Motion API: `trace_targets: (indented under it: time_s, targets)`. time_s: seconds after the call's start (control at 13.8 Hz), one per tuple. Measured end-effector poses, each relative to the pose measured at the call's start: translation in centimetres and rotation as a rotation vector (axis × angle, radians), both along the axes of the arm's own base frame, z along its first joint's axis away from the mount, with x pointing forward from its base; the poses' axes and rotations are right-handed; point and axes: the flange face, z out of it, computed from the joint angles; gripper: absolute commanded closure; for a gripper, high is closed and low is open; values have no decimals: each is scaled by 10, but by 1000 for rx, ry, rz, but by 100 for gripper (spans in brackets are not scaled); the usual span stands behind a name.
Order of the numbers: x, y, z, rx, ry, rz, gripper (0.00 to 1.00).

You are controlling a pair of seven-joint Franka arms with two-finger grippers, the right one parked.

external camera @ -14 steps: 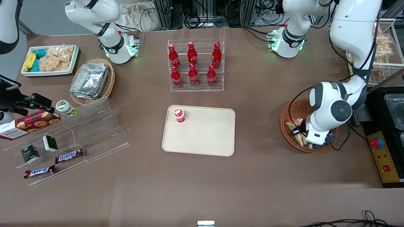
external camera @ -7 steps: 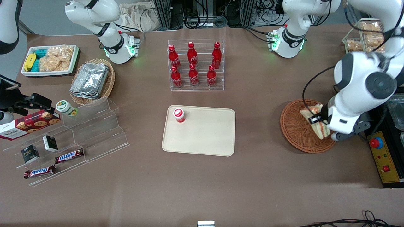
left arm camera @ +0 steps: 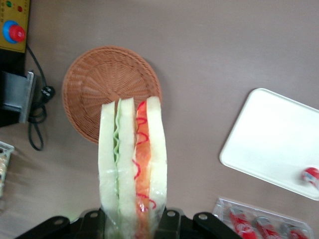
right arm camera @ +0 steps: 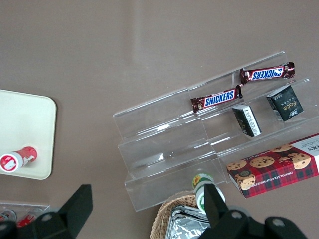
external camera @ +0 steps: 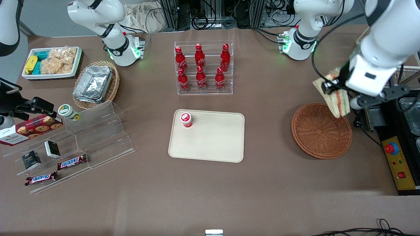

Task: Place sandwich from basket to tray
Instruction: 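Lift the sandwich and carry it toward the white tray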

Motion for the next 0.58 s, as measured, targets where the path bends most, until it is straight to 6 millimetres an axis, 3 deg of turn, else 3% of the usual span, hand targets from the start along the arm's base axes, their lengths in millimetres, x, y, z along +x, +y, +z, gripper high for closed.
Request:
trace_targets:
  time_s: [0.15,0.29,0.44,0.58]
  targets:
    - [-21,-59,6,-9,-12,33,66]
    - [-40,-114,-4,-18,3,48,66]
    - [-39,-154,-30,-50,18,39,66]
    - [-22,-181,-69,-88,36,30,66]
